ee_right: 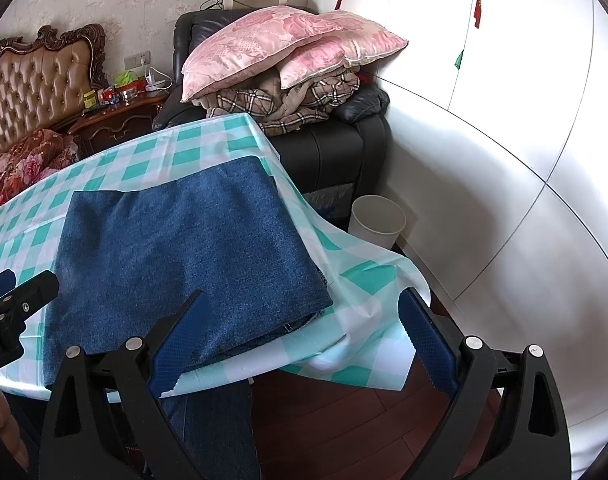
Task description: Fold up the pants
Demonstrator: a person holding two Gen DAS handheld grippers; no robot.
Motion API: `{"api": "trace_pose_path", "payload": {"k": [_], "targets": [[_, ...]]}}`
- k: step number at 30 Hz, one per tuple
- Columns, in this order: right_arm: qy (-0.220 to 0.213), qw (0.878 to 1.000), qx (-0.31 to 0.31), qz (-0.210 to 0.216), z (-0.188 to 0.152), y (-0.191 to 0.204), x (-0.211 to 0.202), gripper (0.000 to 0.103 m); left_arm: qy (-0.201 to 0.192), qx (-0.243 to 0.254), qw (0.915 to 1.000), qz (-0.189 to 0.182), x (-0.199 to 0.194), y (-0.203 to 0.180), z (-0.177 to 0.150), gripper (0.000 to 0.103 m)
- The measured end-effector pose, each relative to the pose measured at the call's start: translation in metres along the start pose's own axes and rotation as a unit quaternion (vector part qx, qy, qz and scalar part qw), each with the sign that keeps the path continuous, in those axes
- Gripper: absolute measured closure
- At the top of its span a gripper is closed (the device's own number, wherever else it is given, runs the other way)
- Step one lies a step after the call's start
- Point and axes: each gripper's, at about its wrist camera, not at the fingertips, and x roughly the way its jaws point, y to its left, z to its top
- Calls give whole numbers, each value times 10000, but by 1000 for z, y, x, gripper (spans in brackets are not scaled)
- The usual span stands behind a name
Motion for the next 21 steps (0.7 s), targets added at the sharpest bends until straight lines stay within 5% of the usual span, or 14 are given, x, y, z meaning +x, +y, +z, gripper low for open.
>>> {"api": "trace_pose_path", "payload": {"k": [21], "targets": [[5, 10000, 10, 3, -1, -1, 0, 11, 19, 23, 10000, -25, -1, -2, -1, 2]]}}
